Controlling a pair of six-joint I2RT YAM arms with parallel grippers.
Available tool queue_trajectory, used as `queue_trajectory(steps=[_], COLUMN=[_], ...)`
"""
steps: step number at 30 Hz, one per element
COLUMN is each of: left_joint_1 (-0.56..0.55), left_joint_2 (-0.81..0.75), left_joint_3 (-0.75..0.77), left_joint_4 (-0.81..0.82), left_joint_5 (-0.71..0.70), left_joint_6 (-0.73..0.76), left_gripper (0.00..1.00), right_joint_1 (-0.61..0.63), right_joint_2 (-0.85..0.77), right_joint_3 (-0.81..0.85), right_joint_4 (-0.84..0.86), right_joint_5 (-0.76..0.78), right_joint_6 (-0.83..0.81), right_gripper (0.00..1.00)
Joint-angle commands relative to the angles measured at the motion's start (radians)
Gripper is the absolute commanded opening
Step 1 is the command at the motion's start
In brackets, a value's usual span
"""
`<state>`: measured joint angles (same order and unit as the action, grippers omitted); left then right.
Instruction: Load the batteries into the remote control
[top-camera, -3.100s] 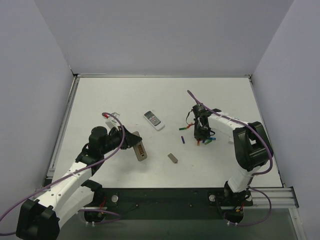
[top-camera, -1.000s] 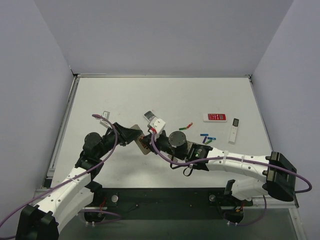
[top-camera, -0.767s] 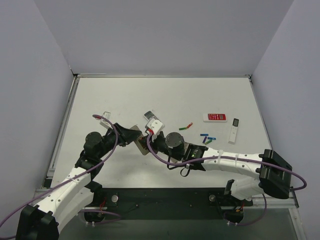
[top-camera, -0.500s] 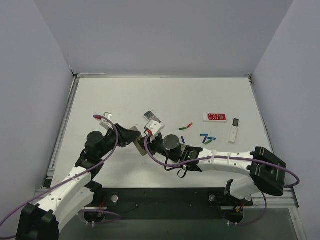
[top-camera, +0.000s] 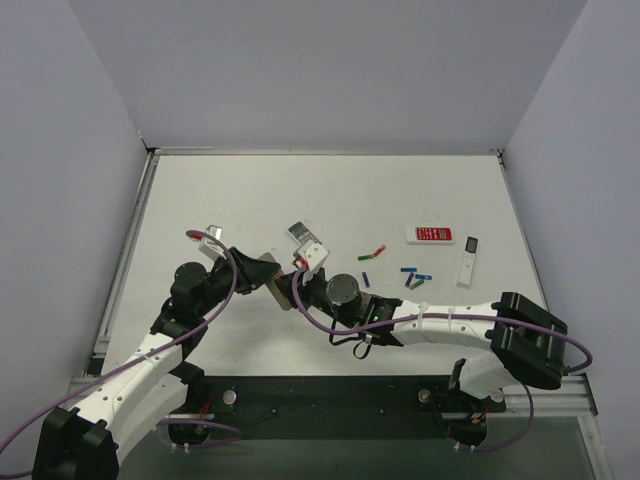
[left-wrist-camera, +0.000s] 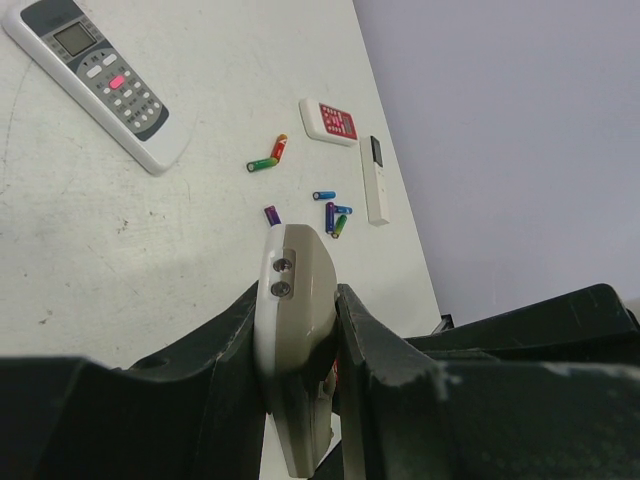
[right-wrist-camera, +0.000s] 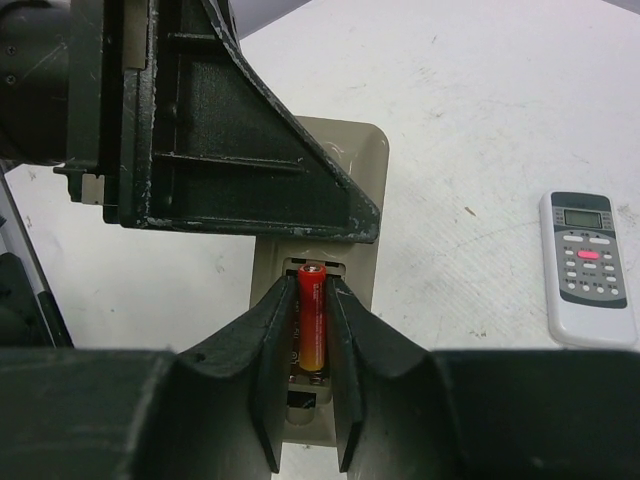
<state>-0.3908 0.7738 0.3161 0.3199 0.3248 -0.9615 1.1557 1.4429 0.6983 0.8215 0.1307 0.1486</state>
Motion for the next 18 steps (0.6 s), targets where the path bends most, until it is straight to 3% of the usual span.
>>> queue_trajectory(steps=[1,18], left_joint_1=[-0.002,-0.002], left_joint_2=[-0.031,-0.021], left_joint_3=[0.070,0.141], left_joint_4=[0.067,-0.061], left_joint_5=[0.062,0.091], left_joint_6=[0.000,0.136], left_gripper=[0.00,0.00], right_joint_1=[-0.027,-0.034], right_joint_2=[0.025,0.005], right_joint_3=[-0.019,-0.016], right_joint_4=[-0.053,-0.070], right_joint_5=[0.104,0.093], right_joint_6=[-0.035,-0.113], right_gripper=[0.19,0.15])
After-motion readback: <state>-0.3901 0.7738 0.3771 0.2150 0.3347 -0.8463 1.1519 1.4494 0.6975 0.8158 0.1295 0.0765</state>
